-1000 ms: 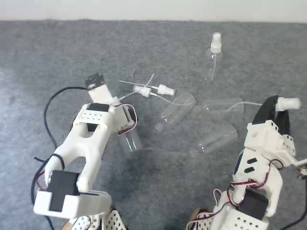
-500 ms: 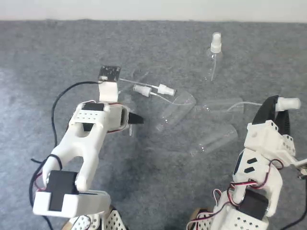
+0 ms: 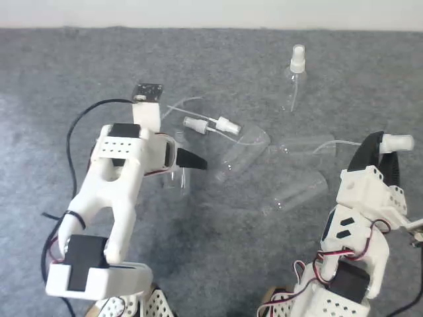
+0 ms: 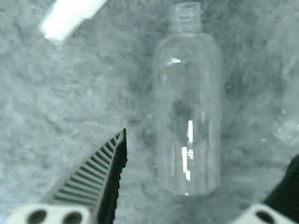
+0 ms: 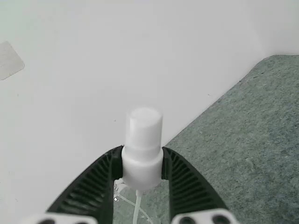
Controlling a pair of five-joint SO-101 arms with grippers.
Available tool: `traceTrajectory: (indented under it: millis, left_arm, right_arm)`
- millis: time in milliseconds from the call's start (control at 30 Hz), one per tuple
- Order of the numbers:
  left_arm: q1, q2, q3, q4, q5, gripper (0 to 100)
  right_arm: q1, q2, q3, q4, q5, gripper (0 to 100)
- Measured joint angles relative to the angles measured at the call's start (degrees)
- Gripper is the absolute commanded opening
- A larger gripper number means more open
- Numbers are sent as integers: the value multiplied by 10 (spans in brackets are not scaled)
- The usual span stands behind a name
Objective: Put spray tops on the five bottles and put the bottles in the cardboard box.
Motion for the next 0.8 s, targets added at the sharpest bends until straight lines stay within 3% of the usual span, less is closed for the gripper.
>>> traceTrajectory:
  millis: [300,533,800]
  left_arm:
    - [11,132,-68,6,41,479]
    - [4,196,-172,84,45,478]
    - [2,239,-188,92,68,478]
  right_arm:
    - [0,0,0,0,0,6]
    - [0,0,0,0,0,6]
    - [0,0,0,0,0,6]
